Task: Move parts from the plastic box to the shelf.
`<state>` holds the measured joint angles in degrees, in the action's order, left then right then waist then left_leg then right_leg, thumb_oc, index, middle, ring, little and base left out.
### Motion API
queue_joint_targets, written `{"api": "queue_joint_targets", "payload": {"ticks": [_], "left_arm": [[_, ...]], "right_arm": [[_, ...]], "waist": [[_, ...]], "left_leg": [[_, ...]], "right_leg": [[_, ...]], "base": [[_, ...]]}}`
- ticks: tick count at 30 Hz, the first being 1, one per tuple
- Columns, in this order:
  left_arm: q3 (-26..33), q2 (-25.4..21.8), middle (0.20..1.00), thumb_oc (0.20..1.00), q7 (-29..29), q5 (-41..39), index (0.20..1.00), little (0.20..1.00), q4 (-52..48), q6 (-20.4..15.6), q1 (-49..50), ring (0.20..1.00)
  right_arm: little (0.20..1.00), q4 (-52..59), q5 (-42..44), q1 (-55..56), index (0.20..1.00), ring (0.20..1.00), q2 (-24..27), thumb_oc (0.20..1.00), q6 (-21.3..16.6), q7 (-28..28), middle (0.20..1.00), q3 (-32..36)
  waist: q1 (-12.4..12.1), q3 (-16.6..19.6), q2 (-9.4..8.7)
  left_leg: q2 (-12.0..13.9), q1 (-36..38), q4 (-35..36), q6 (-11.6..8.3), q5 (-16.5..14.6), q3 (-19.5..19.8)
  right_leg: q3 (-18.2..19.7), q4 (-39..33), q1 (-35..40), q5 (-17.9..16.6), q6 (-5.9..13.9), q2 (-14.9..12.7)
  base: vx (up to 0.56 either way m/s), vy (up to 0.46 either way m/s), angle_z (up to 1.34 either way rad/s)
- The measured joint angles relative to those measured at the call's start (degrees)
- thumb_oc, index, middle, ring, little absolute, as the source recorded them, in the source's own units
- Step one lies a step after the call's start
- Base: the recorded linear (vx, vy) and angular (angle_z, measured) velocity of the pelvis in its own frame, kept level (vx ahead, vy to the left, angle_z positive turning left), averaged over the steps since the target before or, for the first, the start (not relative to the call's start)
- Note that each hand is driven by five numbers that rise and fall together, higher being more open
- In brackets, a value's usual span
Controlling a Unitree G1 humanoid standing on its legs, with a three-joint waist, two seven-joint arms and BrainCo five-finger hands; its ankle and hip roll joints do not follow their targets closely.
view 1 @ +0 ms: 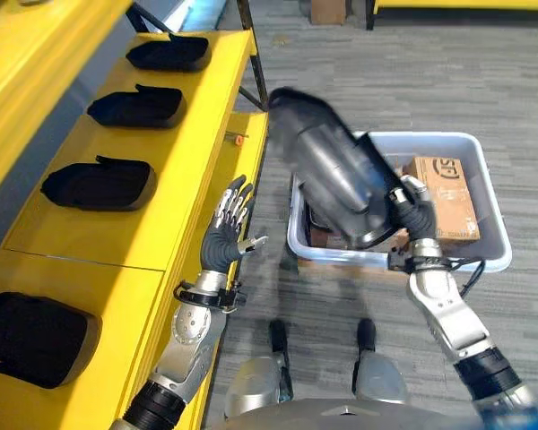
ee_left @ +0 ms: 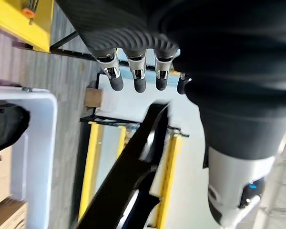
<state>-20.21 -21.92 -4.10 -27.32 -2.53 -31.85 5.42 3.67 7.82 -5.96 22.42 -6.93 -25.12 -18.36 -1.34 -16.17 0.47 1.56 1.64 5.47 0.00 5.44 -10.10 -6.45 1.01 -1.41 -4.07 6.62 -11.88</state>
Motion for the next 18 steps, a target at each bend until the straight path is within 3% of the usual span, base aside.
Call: {"api": "queue_joint_targets", "payload": {"ticks": [2, 3, 4, 5, 7, 8, 9, 11, 14, 15, 16, 17, 18], "left_arm": [[-0.1, -0.3, 1.0, 1.0, 0.7, -0.2, 1.0, 1.0, 0.1, 0.1, 1.3, 1.0], [-0.1, -0.3, 1.0, 1.0, 3.0, -0.3, 1.0, 1.0, 0.1, -0.1, 1.8, 1.0], [0.0, -1.2, 1.0, 1.0, 3.2, -0.4, 1.0, 1.0, 0.1, -0.1, 2.6, 1.0], [0.0, -1.9, 1.0, 1.0, 4.0, -0.7, 1.0, 1.0, 0.1, -0.2, 4.2, 1.0], [0.8, -2.1, 1.0, 1.0, 4.1, -1.1, 1.0, 1.0, 0.2, -0.3, 5.4, 1.0], [0.7, -2.2, 1.0, 1.0, 4.2, -1.5, 1.0, 1.0, 0.3, -0.4, 5.7, 1.0], [0.3, -1.5, 1.0, 1.0, 5.0, -1.6, 1.0, 1.0, 0.6, -0.5, 5.8, 1.0], [-0.2, 1.0, 1.0, 1.0, 7.4, -2.6, 1.0, 1.0, 5.5, -0.8, 2.8, 1.0], [-0.1, 2.2, 1.0, 1.0, 8.8, -5.9, 1.0, 1.0, 7.3, -0.9, 1.8, 1.0], [-0.1, 2.3, 1.0, 1.0, 9.0, -5.7, 1.0, 1.0, 7.3, -0.9, 2.5, 1.0], [-0.1, 2.6, 1.0, 1.0, 9.0, -5.7, 1.0, 1.0, 7.3, -1.1, 2.7, 1.0], [-0.1, 3.1, 1.0, 1.0, 9.0, -5.7, 1.0, 1.0, 7.5, -1.1, 2.7, 1.0], [-0.3, 3.5, 1.0, 1.0, 9.3, -5.6, 1.0, 1.0, 7.9, -1.1, 2.5, 1.0]], "right_arm": [[0.2, 0.7, 0.0, 0.6, 0.2, 0.2, -0.2, 0.2, -0.5, 0.2, 0.2, 0.5], [0.2, 2.8, 0.0, 4.3, 0.2, 0.2, -0.8, 0.2, -1.6, -0.6, 0.2, 1.6], [0.2, 2.9, -0.1, 4.2, 0.2, 0.2, -1.2, 0.2, -1.7, -0.6, 0.2, 1.3], [0.2, 2.8, -0.2, 3.1, 0.2, 0.2, -1.2, 0.2, -1.7, -0.4, 0.2, 0.2], [0.2, 3.0, -0.2, 2.2, 0.2, 0.2, -0.8, 0.2, -1.9, -0.3, 0.2, -0.9], [0.2, 2.7, -0.2, 1.6, 0.2, 0.2, -0.7, 0.2, -2.4, -0.3, 0.2, -1.2], [0.2, 1.3, -0.2, 0.3, 0.2, 0.2, -0.5, 0.2, -3.3, -0.2, 0.2, -1.3], [0.2, -6.3, 0.2, -3.4, 0.2, 0.2, 0.0, 0.2, -4.8, -1.2, 0.2, -1.2], [0.2, -11.0, 0.5, -5.3, 0.2, 0.2, 0.4, 0.2, -4.7, -1.6, 0.2, -1.5], [0.2, -11.1, 0.5, -5.2, 0.2, 0.2, 0.2, 0.2, -4.7, -1.6, 0.2, -1.8], [0.2, -10.7, 0.5, -5.4, 0.2, 0.2, 0.0, 0.2, -4.9, -1.6, 0.2, -2.3], [0.2, -10.6, 0.6, -5.0, 0.2, 0.2, -0.1, 0.2, -4.9, -1.7, 0.2, -2.6], [0.2, -10.1, 0.6, -4.1, 0.2, 0.2, 0.1, 0.2, -4.8, -1.9, 0.2, -2.7]], "waist": [[-1.1, 1.0, -0.8], [0.4, 2.5, -1.09], [0.5, 2.8, -1.4], [-0.9, 3.1, -1.61], [-1.4, 3.3, -1.65], [-1.6, 3.5, -1.86], [-2.6, 4.1, -1.89], [-2.6, 4.6, -0.09], [-4.5, 4.5, -0.1], [-5.5, 4.5, 0.16], [-5.7, 4.0, 0.84], [-5.6, 3.6, 1.03], [-5.4, 3.5, 1.48]], "left_leg": [[-0.6, -0.8, -0.3, 0.97, -0.3, 1.7], [-1.3, -1.6, -0.5, 2.23, 0.2, 8.4], [-1.1, -1.7, -0.2, 2.75, 0.6, 9.8], [-0.6, -1.8, -0.3, 2.88, 1.6, 10.3], [0.3, -2.7, -0.7, 2.29, 2.1, 11.9], [0.1, -3.1, -0.7, 1.79, 2.4, 13.3], [-0.8, -4.0, -0.9, 1.37, 2.9, 15.4], [-0.3, -6.0, -2.4, 0.45, 3.4, 19.4], [0.7, -7.0, -3.5, -0.64, 2.1, 20.7], [0.9, -8.2, -5.2, -0.44, 0.7, 21.9], [1.3, -10.5, -8.2, -1.5, 0.7, 22.0], [1.5, -11.0, -9.1, -1.58, 0.0, 22.0], [1.8, -11.8, -9.0, -0.29, -0.6, 20.8]], "right_leg": [[0.6, 1.2, 0.2, 0.7, 0.99, -0.2], [4.5, 8.3, -0.9, 5.8, 0.8, 0.9], [6.0, 11.7, -2.4, 7.7, 0.26, 2.2], [6.4, 16.6, -4.5, 10.9, -0.03, 4.3], [8.0, 24.6, -7.6, 14.3, -3.54, 10.2], [8.0, 25.1, -8.1, 15.0, -4.82, 12.5], [8.2, 22.3, -6.6, 16.5, -7.56, 13.3], [8.2, 19.6, -5.7, 16.0, -8.46, 15.3], [6.8, 20.2, -6.7, 16.3, -10.63, 16.1], [6.8, 20.7, -6.9, 16.2, -10.86, 17.3], [6.9, 21.9, -7.6, 16.2, -11.41, 18.3], [6.1, 21.9, -7.6, 16.1, -12.61, 18.2], [4.1, 21.4, -7.3, 15.6, -13.14, 18.4]], "base": [[-0.05, 0.048, 0.78], [-0.12, 0.024, 1.57], [-0.15, 0.01, 1.54], [-0.2, -0.019, 0.6], [-0.15, -0.087, 0.55], [-0.13, -0.124, 0.73], [-0.16, -0.148, 0.8], [-0.14, -0.113, 0.69], [-0.14, -0.103, 0.23], [-0.18, -0.126, 0.03], [-0.15, -0.087, 0.13], [-0.18, -0.096, 0.34], [-0.16, -0.074, 1.6]]}}
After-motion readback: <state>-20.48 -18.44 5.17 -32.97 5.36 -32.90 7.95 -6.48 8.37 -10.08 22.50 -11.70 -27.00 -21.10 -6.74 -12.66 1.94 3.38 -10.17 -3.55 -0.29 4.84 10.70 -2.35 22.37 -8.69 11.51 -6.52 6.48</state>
